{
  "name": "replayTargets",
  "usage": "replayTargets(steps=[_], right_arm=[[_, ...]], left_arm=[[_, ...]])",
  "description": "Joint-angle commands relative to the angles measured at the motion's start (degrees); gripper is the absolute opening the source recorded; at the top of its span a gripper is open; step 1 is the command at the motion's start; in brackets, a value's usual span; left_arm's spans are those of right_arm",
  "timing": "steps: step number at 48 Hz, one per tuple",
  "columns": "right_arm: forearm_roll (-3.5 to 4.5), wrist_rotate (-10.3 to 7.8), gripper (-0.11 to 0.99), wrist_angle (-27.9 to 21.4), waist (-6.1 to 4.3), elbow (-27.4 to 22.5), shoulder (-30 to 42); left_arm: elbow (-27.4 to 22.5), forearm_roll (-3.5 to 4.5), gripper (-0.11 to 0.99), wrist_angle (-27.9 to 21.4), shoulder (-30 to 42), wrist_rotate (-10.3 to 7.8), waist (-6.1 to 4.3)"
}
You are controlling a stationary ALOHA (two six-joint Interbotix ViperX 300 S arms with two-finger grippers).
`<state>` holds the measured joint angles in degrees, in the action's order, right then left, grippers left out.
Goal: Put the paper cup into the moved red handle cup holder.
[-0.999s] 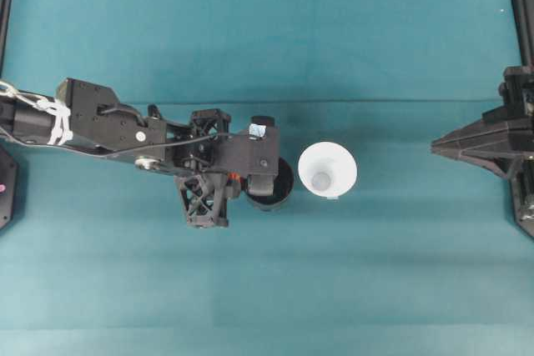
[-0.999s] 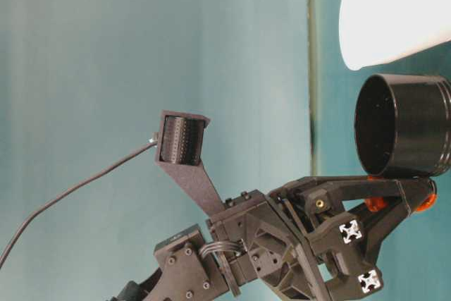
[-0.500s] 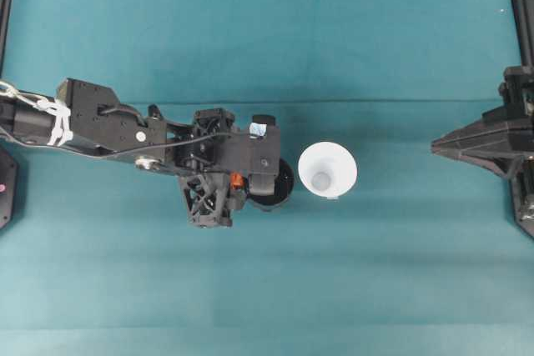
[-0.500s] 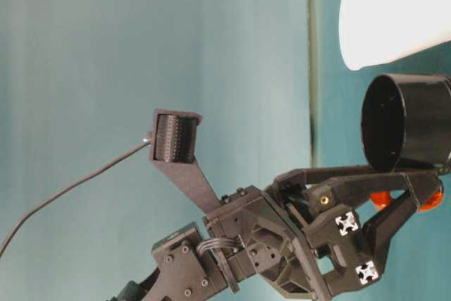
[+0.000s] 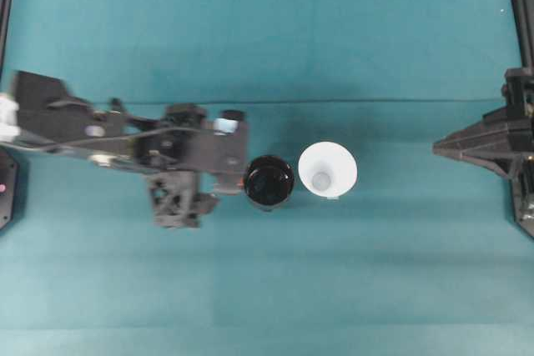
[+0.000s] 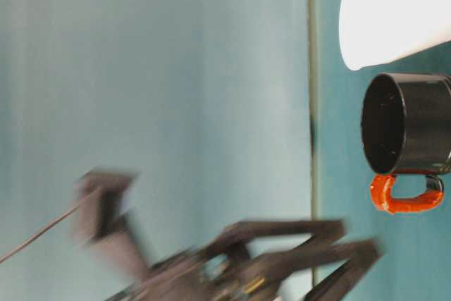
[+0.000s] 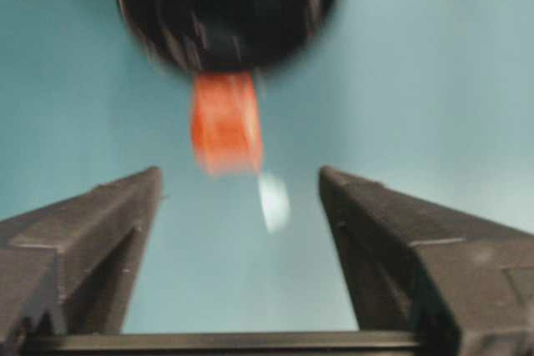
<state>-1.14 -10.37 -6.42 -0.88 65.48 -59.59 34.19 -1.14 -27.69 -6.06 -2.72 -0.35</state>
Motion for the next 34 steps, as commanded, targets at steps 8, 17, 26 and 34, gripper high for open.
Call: replayTargets(steps=[8, 17, 26, 34], right_arm=[[-0.09, -4.31, -0.1, -4.39, -1.41, -0.79, 0.0], [-0.09, -6.06, -0.09, -8.09, -1.93, -1.93, 0.09], [-0.09, -7.91, -0.04, -14.15, -2.81, -5.01, 1.05], [0.18, -8.26, 0.19, -18.28, -3.08, -8.88, 2.99]], left_arm=[[1.67, -0.18, 0.88, -0.62, -10.99, 0.09, -0.79], [3.69, -0.18, 0.88, -2.2, -16.7, 0.09, -0.88], [5.1, -0.09, 0.88, -2.81, -19.69, 0.09, -0.88], [5.71, -0.18, 0.88, -2.72, -20.83, 0.09, -0.88]])
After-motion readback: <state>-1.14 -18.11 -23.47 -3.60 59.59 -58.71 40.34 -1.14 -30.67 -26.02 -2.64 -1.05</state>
